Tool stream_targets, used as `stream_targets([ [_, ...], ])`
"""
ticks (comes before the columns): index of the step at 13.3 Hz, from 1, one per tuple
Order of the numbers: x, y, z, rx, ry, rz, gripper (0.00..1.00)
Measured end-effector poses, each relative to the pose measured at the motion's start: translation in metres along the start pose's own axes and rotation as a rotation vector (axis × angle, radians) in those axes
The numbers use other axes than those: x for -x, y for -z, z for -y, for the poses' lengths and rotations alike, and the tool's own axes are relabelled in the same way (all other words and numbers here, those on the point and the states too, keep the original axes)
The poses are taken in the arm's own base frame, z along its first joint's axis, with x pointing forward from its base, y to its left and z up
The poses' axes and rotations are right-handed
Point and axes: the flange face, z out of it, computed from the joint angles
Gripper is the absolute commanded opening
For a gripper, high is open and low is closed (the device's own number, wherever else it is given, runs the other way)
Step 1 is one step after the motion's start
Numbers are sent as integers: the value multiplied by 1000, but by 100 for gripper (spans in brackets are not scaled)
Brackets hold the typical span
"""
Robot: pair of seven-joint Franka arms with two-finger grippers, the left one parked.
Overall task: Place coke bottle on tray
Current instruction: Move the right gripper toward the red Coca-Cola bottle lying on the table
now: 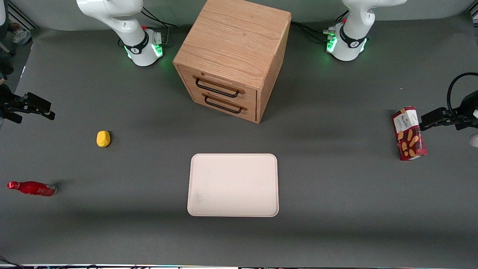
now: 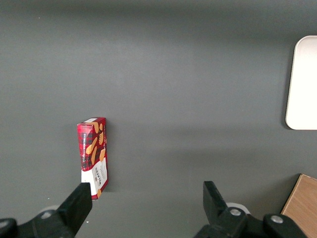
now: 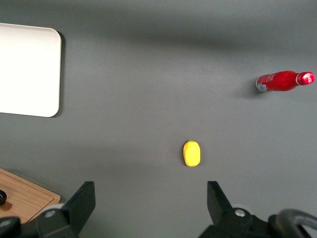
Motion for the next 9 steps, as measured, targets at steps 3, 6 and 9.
stream_targets([
  [3, 0, 0, 0, 0, 0, 1, 100],
  [6, 0, 0, 0, 0, 0, 4, 100],
  [9, 3, -3, 4, -5, 6, 33, 100],
])
